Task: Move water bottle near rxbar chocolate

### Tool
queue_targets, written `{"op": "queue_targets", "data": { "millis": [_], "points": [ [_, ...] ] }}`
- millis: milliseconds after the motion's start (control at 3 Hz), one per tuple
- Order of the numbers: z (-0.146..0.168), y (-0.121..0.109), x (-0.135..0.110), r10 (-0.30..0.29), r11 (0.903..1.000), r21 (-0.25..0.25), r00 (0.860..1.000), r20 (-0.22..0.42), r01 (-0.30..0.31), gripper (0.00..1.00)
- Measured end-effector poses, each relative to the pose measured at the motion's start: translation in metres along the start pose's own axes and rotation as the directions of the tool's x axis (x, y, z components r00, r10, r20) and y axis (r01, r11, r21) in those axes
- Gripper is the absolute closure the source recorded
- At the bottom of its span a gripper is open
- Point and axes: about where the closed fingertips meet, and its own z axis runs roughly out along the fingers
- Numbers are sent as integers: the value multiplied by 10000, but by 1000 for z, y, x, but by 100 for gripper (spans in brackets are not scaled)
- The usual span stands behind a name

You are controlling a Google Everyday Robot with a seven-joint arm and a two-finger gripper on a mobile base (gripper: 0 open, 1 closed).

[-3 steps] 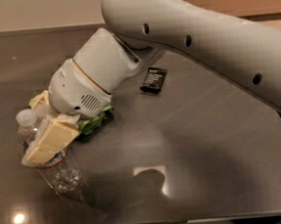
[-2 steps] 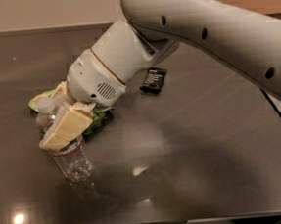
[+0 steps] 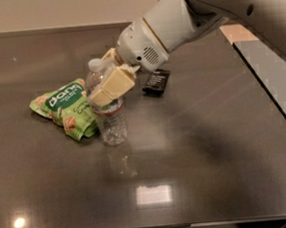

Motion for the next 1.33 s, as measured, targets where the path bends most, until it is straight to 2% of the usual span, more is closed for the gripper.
{"op": "queue_targets", "data": {
  "millis": [333,667,1333],
  "points": [
    [-40,-38,18,428,9949,902,9989,172,-442,100],
    [-69,-67,37,712,9841,1617,9973,175,-731,100],
    [-102,-90,75,1208,9616,2470,9926,118,-1199,100]
  ]
}}
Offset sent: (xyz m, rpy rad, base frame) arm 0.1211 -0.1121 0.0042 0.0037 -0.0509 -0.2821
